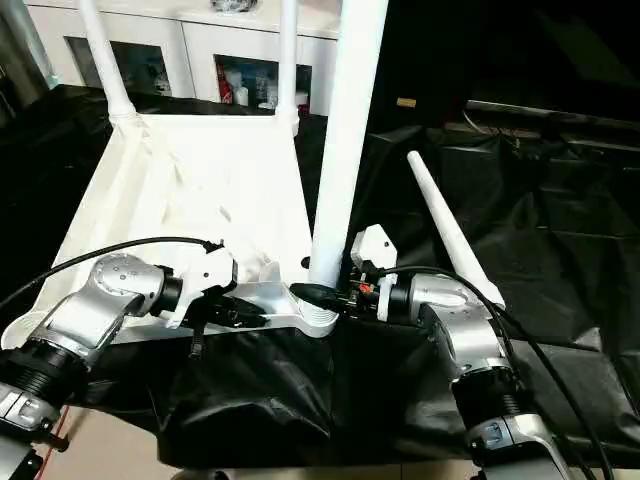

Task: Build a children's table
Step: Insert table leg to table base

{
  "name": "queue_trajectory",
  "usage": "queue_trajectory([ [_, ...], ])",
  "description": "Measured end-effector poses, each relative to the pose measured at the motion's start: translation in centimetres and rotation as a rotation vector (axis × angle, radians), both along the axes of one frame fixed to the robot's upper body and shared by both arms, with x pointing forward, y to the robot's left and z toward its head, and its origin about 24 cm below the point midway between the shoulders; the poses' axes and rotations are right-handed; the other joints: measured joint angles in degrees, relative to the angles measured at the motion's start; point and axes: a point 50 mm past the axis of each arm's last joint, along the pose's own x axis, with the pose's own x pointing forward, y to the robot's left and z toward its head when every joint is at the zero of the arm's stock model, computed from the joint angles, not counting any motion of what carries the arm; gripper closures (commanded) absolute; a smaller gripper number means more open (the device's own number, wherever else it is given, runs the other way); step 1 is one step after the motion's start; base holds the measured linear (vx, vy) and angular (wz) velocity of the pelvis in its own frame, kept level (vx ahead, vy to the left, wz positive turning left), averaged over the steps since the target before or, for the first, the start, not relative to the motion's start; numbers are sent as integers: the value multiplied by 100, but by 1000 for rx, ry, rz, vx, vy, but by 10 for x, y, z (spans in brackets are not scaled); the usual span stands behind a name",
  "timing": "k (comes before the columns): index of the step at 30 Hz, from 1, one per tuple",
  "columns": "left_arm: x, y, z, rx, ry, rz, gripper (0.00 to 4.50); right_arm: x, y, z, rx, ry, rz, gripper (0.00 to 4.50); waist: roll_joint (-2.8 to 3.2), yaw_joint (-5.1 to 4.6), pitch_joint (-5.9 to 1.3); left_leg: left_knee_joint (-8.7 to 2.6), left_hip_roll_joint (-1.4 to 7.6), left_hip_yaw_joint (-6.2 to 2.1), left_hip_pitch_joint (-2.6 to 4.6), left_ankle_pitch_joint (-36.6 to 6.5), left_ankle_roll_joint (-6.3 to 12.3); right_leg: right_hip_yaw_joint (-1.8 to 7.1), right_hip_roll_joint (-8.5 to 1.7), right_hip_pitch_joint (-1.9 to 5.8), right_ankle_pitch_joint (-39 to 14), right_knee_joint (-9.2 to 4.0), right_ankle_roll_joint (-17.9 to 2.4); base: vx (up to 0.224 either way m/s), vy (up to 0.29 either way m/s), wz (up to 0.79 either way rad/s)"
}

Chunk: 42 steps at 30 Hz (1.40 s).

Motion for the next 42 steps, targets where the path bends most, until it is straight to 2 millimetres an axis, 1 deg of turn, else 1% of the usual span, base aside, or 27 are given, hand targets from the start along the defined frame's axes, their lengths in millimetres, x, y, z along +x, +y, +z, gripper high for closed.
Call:
queue_trajectory([
  [5, 2, -1, -1, -3, -4, 21, 450, 3, 2, -2, 11, -6, -42, 261, 1, -17, -1, 1, 0, 0, 9, 0, -1, 0, 0, 4, 7, 3, -10, 0, 0, 0],
  [6, 6, -2, -2, -4, -14, 57, 450, 8, 5, -3, 11, -8, -95, 261, 1, -50, -1, 6, 0, 0, 13, 0, -1, 0, 0, 6, 11, 7, -14, 0, 0, 0],
  [8, 13, -4, -3, -1, -36, 127, 450, 18, 9, -5, 14, -11, -206, 261, 0, -88, -1, 6, 0, -1, 17, 0, -1, -1, 0, 5, 6, 5, -5, -26, 0, -2],
  [9, 19, -8, -2, 8, -55, 181, 450, 27, 13, -6, 14, -7, -301, 261, 2, -129, 1, 12, 0, -3, 15, 1, -1, -2, 0, -4, 5, 6, -2, -52, -1, -4],
  [10, 22, -12, -2, 4, -61, 208, 450, 32, 14, -5, 14, -9, -361, 261, 5, -164, 2, 11, 0, -6, 18, 1, -1, -3, 0, -5, 3, -2, 1, -52, 8, -9],
  [12, 26, -19, -4, 2, -73, 280, 450, 40, 17, -8, 37, 13, -499, 261, 5, -247, 3, 23, -1, -23, 17, 1, -1, -13, -1, -11, 3, -9, 1, 0, 0, 0],
  [13, 27, -23, -5, -4, -74, 301, 450, 43, 17, -8, 39, 16, -540, 261, 6, -274, 3, 23, -1, -25, 19, 1, -1, -15, -1, -11, 3, -16, 1, 0, 0, 0],
  [15, 28, -31, -7, -19, -72, 337, 450, 47, 18, -8, 45, 25, -598, 261, 6, -307, 3, 21, 0, -29, 19, 1, -1, -22, -1, -11, 4, -27, 0, 0, 0, 0],
  [16, 31, -38, -7, -24, -66, 383, 450, 52, 21, -8, 46, 37, -659, 261, 7, -315, 3, 25, -1, -34, 18, 1, -1, -25, -1, -12, 6, -27, -4, 0, 0, 0],
  [18, 34, -45, -6, -22, -66, 416, 450, 57, 22, -7, 40, 39, -711, 261, 8, -318, 4, 24, -1, -32, 11, 1, -1, -24, 0, -19, 8, -30, -7, 0, 0, 0],
  [21, 39, -64, -7, -30, -57, 503, 450, 67, 24, -5, 39, 65, -832, 261, 9, -328, 5, 30, -1, -32, 7, 1, 0, -24, -1, -20, 15, -33, -16, 0, 0, 0],
  [25, 40, -74, -6, -24, -69, 540, 450, 72, 25, -3, 25, 66, -884, 261, 12, -336, 1, 33, -1, -31, 9, 1, -1, -25, -1, -20, 35, -31, -28, 0, 0, 0],
  [33, 42, -75, -5, -23, -82, 553, 450, 74, 27, -1, 5, 37, -884, 261, 15, -333, -2, 16, 2, -31, 11, 0, -2, -33, 0, -23, 72, -30, -51, 0, 0, 0],
  [42, 43, -76, -6, -13, -86, 561, 450, 75, 30, -1, -36, 5, -866, 261, 19, -353, -3, 17, 2, -31, 12, 0, -2, -33, 0, -22, 55, -34, -24, 0, 0, 0],
])
